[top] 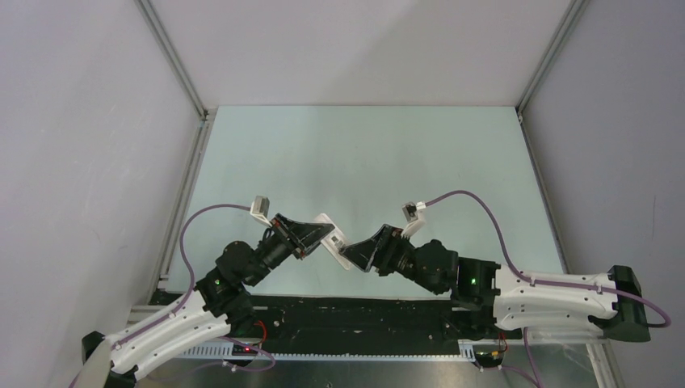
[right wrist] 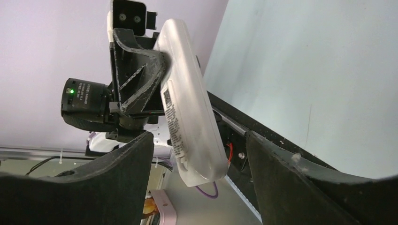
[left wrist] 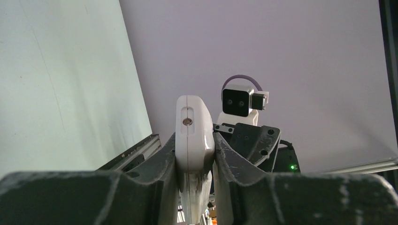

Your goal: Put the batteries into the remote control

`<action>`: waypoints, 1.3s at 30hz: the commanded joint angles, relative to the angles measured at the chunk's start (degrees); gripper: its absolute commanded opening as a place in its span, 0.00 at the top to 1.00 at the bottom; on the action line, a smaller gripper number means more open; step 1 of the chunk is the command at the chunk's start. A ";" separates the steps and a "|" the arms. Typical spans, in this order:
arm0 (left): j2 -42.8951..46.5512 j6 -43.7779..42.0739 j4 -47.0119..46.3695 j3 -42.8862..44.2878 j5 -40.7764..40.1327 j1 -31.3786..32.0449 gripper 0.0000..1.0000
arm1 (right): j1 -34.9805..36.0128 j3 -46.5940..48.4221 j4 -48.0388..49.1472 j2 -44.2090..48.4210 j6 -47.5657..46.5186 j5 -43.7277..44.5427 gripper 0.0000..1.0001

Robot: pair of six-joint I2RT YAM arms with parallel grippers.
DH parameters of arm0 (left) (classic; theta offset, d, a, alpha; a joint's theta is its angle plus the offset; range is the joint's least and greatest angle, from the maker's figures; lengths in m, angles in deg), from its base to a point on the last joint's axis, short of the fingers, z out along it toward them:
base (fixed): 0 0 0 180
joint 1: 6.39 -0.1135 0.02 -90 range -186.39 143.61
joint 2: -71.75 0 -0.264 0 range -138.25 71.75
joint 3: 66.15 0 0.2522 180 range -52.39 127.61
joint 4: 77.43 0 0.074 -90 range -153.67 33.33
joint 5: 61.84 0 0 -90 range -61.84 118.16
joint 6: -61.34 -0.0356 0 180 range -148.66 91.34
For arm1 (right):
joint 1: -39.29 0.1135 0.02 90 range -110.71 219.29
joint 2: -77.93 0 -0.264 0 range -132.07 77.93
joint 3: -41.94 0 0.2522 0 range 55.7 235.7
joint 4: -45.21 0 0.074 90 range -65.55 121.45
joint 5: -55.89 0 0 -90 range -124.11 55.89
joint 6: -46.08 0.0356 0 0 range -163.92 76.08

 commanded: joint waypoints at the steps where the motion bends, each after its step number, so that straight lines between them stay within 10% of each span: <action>1: 0.37 0.30 -2.98 2.91 0.03 0.19 1.00 | 0.51 -0.36 5.01 0.30 -1.52 0.64 0.23; 21: 0.91 2.10 -3.02 4.18 0.64 0.18 1.00 | -0.78 -12.14 31.82 0.22 -1.30 -3.64 0.35; 30: 0.37 2.18 -3.06 4.00 1.02 0.19 1.00 | -1.28 -12.15 33.91 -0.59 -1.38 -4.34 0.25; 39: 0.47 2.36 -3.19 3.86 1.02 0.20 1.00 | -1.92 -12.17 33.67 -1.38 -0.43 -5.11 0.44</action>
